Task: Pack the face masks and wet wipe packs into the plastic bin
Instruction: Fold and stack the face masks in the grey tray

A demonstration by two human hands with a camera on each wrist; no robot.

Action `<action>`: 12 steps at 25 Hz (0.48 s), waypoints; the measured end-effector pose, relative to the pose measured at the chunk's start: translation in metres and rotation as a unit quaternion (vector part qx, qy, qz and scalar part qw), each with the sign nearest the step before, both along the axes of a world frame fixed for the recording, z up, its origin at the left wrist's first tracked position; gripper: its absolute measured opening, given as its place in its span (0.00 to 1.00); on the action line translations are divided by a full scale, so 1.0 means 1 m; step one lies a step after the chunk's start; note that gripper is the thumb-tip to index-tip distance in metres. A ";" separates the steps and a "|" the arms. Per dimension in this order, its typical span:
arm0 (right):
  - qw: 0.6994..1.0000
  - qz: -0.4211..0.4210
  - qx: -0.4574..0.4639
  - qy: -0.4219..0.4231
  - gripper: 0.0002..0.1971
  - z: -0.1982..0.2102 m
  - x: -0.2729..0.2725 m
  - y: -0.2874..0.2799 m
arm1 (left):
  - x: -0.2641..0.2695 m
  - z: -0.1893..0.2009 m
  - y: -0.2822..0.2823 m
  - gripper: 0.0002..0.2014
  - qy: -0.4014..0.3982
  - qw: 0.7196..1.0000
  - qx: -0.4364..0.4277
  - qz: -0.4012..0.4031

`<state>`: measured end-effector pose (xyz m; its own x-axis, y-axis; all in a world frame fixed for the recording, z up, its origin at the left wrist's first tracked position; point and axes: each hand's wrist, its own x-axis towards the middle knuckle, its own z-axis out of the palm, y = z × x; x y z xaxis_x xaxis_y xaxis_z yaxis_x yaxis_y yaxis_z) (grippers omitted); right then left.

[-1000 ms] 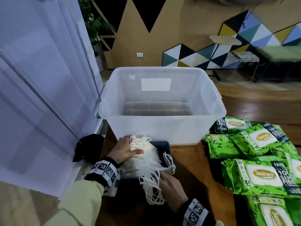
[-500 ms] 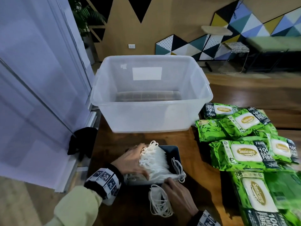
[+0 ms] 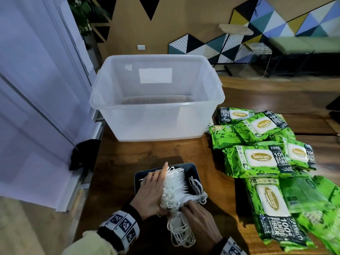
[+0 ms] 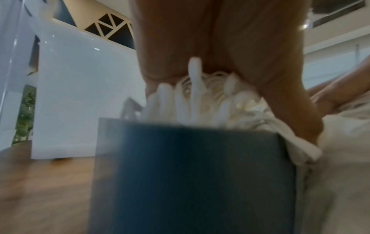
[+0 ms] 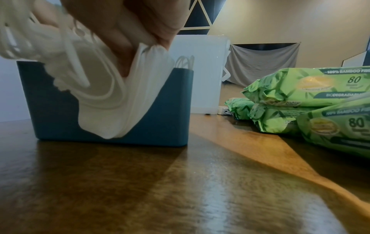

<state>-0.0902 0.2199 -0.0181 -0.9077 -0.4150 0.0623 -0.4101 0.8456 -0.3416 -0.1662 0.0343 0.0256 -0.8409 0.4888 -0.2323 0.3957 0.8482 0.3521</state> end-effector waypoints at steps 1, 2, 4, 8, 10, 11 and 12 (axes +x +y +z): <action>1.000 0.004 0.004 -0.008 0.09 0.001 0.000 0.001 | -0.001 0.002 0.002 0.64 0.006 1.000 -0.021 0.004; 1.000 0.010 0.009 -0.012 0.08 0.003 0.000 0.002 | -0.002 0.002 0.002 0.61 0.008 0.999 -0.041 0.000; 1.000 0.018 0.008 -0.017 0.05 0.006 -0.002 0.004 | -0.004 0.000 0.003 0.58 -0.003 0.998 -0.056 -0.004; 0.990 0.052 -0.032 -0.125 0.11 0.013 -0.007 0.016 | -0.003 -0.006 0.004 0.58 0.005 0.997 -0.072 -0.010; 0.975 0.059 -0.069 -0.203 0.13 0.032 -0.019 0.035 | -0.002 -0.009 0.005 0.56 0.019 0.997 -0.079 -0.003; 0.963 0.061 -0.090 -0.245 0.15 0.046 -0.027 0.043 | -0.001 -0.011 0.005 0.55 0.024 0.996 -0.080 0.001; 0.954 0.059 -0.113 -0.270 0.16 0.062 -0.036 0.053 | -0.001 -0.011 0.005 0.54 0.024 0.997 -0.080 0.003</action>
<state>-0.1266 0.2728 0.0439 -0.7805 -0.5474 -0.3020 -0.2102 0.6847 -0.6978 -0.1671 0.0396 0.0141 -0.8558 0.4442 -0.2651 0.4041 0.8940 0.1933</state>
